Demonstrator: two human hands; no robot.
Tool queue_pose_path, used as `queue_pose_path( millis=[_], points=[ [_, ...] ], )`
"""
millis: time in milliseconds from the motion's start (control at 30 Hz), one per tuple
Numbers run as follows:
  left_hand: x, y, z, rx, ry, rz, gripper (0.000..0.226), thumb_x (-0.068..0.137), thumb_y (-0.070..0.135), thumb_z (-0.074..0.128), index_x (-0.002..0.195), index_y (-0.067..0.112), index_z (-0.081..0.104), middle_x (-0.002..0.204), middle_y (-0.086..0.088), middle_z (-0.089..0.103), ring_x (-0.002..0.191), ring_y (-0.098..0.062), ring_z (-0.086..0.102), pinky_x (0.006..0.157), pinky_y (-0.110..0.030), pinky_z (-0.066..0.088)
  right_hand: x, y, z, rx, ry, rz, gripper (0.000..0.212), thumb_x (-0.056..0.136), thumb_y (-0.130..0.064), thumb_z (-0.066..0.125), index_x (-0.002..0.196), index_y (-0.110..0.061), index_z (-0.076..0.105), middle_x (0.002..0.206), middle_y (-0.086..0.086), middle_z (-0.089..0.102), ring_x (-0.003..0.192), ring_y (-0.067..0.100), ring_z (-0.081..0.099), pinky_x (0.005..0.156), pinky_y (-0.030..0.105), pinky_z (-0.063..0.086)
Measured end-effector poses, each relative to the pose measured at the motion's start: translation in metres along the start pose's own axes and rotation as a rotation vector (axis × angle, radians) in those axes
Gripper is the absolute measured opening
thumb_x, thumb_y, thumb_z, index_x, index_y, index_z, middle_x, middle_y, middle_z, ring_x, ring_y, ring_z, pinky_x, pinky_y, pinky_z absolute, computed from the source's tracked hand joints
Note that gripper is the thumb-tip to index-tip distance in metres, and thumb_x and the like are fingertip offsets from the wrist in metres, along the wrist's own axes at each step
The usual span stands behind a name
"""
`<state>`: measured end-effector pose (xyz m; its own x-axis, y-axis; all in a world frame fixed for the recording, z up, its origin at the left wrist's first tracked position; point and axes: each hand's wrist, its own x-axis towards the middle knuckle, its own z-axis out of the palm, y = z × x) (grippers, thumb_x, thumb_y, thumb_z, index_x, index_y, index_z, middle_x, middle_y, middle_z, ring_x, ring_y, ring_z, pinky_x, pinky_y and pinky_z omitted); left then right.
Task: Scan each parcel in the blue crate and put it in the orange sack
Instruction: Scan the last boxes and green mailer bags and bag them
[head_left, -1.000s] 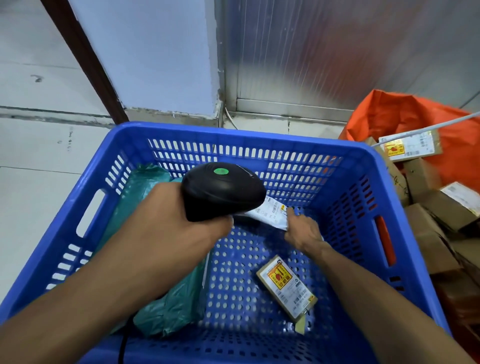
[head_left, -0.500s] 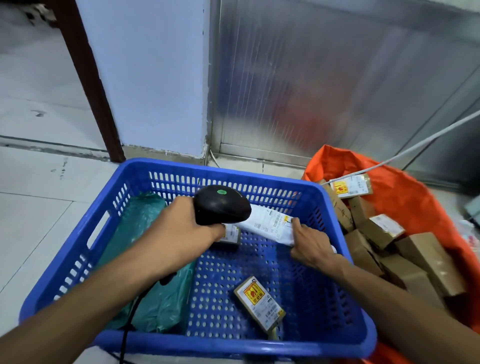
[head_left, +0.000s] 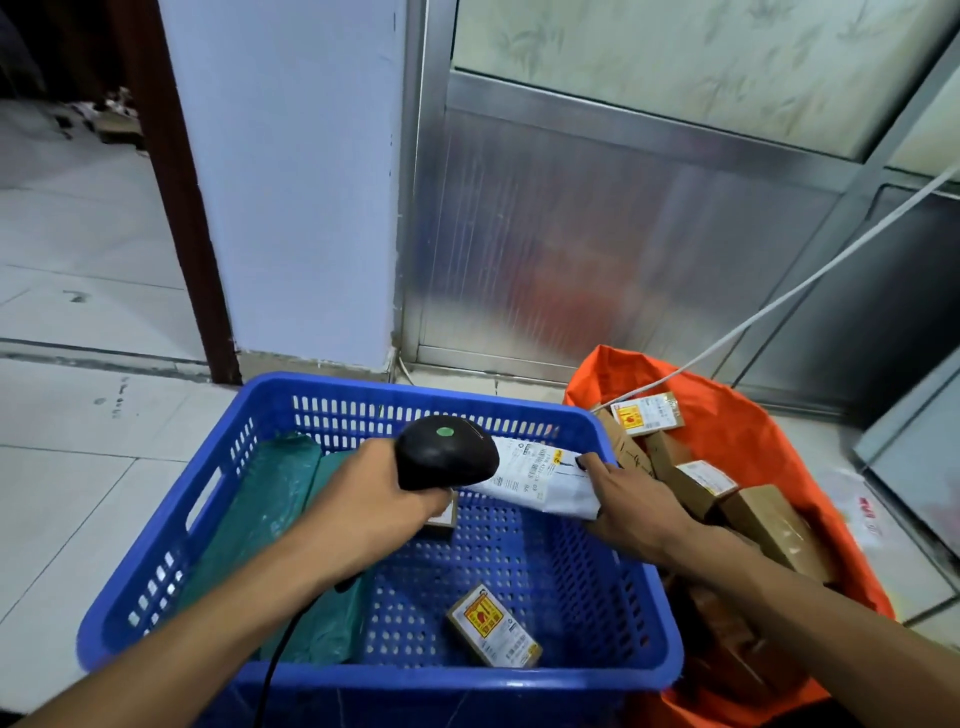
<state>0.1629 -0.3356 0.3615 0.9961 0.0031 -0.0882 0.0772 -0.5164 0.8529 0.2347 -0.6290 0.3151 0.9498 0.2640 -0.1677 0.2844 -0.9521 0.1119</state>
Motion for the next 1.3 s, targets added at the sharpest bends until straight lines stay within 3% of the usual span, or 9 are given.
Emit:
queue_pose_path(
  millis=[267, 367, 567, 700, 767, 967, 1133, 1233, 1300],
  points=[
    [-0.015, 0.002, 0.001, -0.033, -0.056, 0.047, 0.018, 0.065, 0.030, 0.071, 0.083, 0.026, 0.072, 0.068, -0.006, 0.071, 0.068, -0.028, 0.068, 0.068, -0.043, 0.056, -0.034, -0.016, -0.017, 0.099, 0.139, 0.029, 0.080, 0.092, -0.026, 0.055, 0.156, -0.023, 0.007, 0.143, 0.002, 0.044, 0.098, 0.026, 0.063, 0.074, 0.043, 0.056],
    [-0.017, 0.000, 0.002, -0.032, -0.047, 0.058, 0.015, 0.072, 0.022, 0.073, 0.083, 0.033, 0.071, 0.064, -0.004, 0.068, 0.063, -0.020, 0.064, 0.063, -0.037, 0.052, -0.030, -0.018, -0.020, 0.185, 0.177, 0.086, 0.079, 0.094, -0.027, 0.057, 0.155, -0.025, 0.007, 0.143, 0.002, 0.039, 0.091, 0.024, 0.063, 0.070, 0.043, 0.057],
    [-0.017, 0.005, 0.003, -0.035, -0.016, 0.037, 0.014, 0.074, 0.024, 0.070, 0.087, 0.021, 0.073, 0.078, -0.017, 0.072, 0.080, -0.035, 0.069, 0.075, -0.052, 0.057, -0.021, -0.019, -0.018, 0.209, 0.221, 0.102, 0.079, 0.091, -0.024, 0.061, 0.153, -0.024, 0.013, 0.142, 0.003, 0.037, 0.106, 0.030, 0.060, 0.075, 0.046, 0.058],
    [-0.014, 0.006, 0.004, -0.049, -0.021, 0.024, 0.011, 0.074, 0.024, 0.069, 0.081, 0.016, 0.072, 0.075, -0.018, 0.070, 0.068, -0.031, 0.067, 0.071, -0.049, 0.057, -0.022, -0.024, -0.017, 0.203, 0.226, 0.064, 0.081, 0.090, -0.026, 0.064, 0.154, -0.025, 0.013, 0.137, 0.004, 0.042, 0.101, 0.028, 0.060, 0.074, 0.044, 0.058],
    [-0.012, 0.006, 0.005, -0.053, -0.018, 0.004, 0.010, 0.074, 0.022, 0.069, 0.075, 0.012, 0.070, 0.074, -0.020, 0.069, 0.059, -0.021, 0.060, 0.064, -0.042, 0.052, -0.023, -0.025, -0.016, 0.211, 0.232, 0.048, 0.081, 0.090, -0.028, 0.064, 0.153, -0.026, 0.014, 0.136, 0.003, 0.043, 0.097, 0.026, 0.060, 0.071, 0.042, 0.058],
    [-0.008, 0.006, 0.005, -0.072, -0.010, -0.026, 0.013, 0.063, 0.023, 0.063, 0.070, 0.016, 0.071, 0.071, -0.019, 0.069, 0.061, -0.018, 0.059, 0.073, -0.051, 0.056, -0.026, -0.023, -0.017, 0.236, 0.242, 0.059, 0.080, 0.088, -0.025, 0.064, 0.153, -0.025, 0.017, 0.131, 0.004, 0.046, 0.090, 0.024, 0.059, 0.062, 0.038, 0.053],
    [-0.010, 0.006, 0.007, -0.067, -0.022, -0.037, 0.006, 0.069, 0.019, 0.065, 0.066, 0.015, 0.071, 0.071, -0.016, 0.071, 0.059, -0.017, 0.059, 0.067, -0.036, 0.050, -0.027, -0.022, -0.017, 0.232, 0.219, 0.065, 0.078, 0.089, -0.026, 0.063, 0.152, -0.025, 0.017, 0.129, 0.004, 0.047, 0.090, 0.023, 0.058, 0.060, 0.033, 0.049],
    [-0.009, 0.005, 0.006, -0.057, -0.027, -0.046, 0.011, 0.078, 0.009, 0.067, 0.067, 0.011, 0.070, 0.072, -0.018, 0.070, 0.059, -0.016, 0.058, 0.066, -0.034, 0.048, -0.028, -0.022, -0.017, 0.222, 0.204, 0.065, 0.078, 0.089, -0.025, 0.063, 0.153, -0.024, 0.018, 0.130, 0.004, 0.047, 0.093, 0.025, 0.059, 0.064, 0.037, 0.052],
    [-0.008, 0.005, 0.005, -0.064, -0.036, -0.049, 0.008, 0.076, 0.014, 0.067, 0.070, 0.010, 0.071, 0.070, -0.016, 0.070, 0.059, -0.016, 0.059, 0.067, -0.035, 0.049, -0.029, -0.022, -0.017, 0.217, 0.202, 0.064, 0.078, 0.089, -0.026, 0.063, 0.153, -0.024, 0.018, 0.131, 0.004, 0.046, 0.095, 0.025, 0.059, 0.065, 0.037, 0.053]
  ],
)
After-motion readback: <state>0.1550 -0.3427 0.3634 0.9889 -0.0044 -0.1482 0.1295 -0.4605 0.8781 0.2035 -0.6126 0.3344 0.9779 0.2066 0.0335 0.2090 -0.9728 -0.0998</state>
